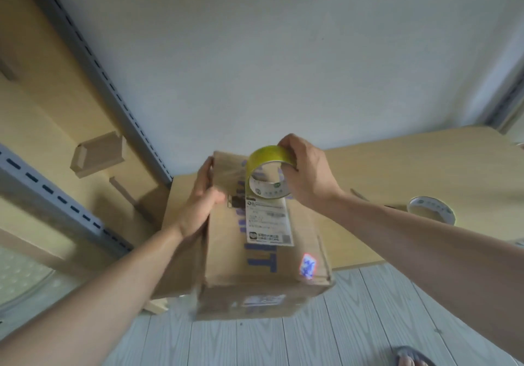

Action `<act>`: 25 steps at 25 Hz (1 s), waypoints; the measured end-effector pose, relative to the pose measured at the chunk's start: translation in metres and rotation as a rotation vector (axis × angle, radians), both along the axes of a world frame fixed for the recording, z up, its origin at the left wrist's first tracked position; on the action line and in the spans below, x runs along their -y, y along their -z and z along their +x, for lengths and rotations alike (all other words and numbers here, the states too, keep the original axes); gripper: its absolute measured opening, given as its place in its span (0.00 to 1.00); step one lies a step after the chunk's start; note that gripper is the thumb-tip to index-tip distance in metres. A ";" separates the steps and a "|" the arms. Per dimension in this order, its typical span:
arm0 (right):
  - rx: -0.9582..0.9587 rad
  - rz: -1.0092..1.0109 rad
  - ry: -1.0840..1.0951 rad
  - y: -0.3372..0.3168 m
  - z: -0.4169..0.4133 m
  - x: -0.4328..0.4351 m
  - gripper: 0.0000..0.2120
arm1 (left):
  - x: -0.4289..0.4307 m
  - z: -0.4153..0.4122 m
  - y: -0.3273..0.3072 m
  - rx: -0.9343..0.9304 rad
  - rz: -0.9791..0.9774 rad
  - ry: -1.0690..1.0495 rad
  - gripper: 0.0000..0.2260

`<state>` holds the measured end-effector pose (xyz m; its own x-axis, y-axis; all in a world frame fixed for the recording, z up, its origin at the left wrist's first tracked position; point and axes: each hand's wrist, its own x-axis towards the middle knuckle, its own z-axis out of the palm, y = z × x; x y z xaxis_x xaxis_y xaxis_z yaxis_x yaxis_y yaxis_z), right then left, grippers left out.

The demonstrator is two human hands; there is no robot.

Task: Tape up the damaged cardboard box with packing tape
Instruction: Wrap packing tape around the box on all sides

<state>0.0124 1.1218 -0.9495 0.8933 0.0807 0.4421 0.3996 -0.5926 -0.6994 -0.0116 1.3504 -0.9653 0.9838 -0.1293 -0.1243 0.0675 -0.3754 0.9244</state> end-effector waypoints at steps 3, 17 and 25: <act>-0.027 -0.072 -0.053 0.003 -0.008 -0.020 0.16 | 0.004 -0.014 0.040 -0.031 0.001 0.057 0.36; -0.122 -0.425 -0.077 -0.042 0.004 0.064 0.17 | 0.030 0.011 0.021 0.172 0.776 0.229 0.45; -0.299 -0.931 0.040 -0.017 -0.011 0.135 0.14 | 0.033 0.009 0.019 0.205 0.841 0.232 0.46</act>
<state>0.0014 0.9872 -0.9329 0.9679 0.2498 -0.0283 0.2495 -0.9683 -0.0144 -0.0028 1.3173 -0.9840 0.9576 -0.2729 -0.0922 -0.2306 -0.9180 0.3227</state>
